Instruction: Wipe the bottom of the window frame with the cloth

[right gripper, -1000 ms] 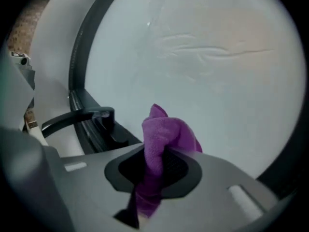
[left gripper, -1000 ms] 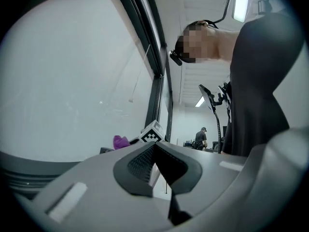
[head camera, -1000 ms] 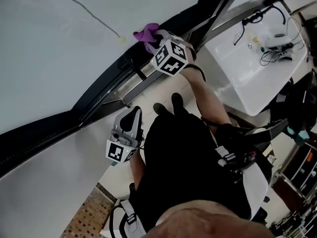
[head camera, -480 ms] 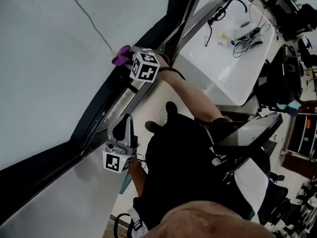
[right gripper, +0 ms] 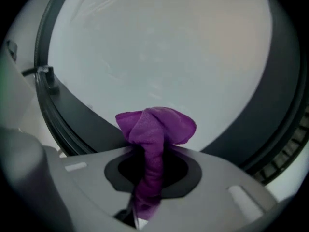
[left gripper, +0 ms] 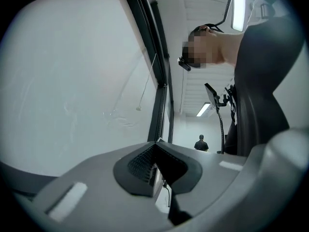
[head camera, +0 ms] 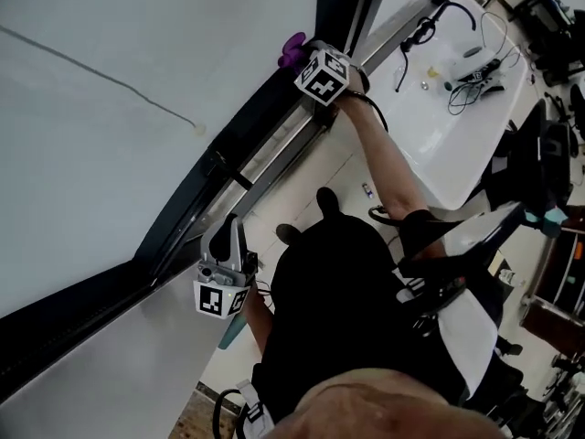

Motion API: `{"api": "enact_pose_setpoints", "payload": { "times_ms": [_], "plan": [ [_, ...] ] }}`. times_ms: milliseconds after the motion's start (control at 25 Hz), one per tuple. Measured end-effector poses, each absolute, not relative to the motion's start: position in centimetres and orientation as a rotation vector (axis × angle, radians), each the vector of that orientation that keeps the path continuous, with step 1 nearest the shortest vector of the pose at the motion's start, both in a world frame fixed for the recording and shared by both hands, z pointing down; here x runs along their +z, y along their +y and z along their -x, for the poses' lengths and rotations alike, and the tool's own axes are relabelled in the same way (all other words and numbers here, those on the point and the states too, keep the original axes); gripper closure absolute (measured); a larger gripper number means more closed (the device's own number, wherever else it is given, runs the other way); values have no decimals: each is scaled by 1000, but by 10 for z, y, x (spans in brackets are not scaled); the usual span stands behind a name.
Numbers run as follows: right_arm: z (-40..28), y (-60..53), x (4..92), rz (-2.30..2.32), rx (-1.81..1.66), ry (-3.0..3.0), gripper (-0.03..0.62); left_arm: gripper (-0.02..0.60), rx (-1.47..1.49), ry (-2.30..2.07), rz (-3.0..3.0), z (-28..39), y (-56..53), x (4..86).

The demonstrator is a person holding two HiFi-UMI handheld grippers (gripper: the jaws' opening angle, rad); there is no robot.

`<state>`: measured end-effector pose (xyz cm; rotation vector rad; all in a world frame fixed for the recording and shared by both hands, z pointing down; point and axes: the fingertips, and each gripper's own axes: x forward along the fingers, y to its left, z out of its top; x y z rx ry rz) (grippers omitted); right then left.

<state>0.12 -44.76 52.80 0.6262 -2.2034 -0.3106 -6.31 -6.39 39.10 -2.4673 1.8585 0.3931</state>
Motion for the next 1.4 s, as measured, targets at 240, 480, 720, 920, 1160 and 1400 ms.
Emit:
{"api": "enact_pose_setpoints", "payload": {
  "times_ms": [240,480,720,920,1160,1400],
  "plan": [
    [105,-292,478,-268,-405,-2425,528,580,361,1882,2472,82,-75,377],
    [105,-296,529,-166,-508,-2370,528,580,327,1848,2479,56,-96,382],
    [4,-454,525,-603,-446,-2147,528,580,337,1820,2508,57,-103,382],
    [-25,-489,524,-802,-624,-1808,530,580,368,1777,2507,53,-106,376],
    [-30,-504,529,-842,-722,-1632,531,580,388,1748,2511,54,-105,374],
    [-40,-504,526,-842,-737,-1544,526,580,389,1749,2490,57,-99,368]
  ]
}}
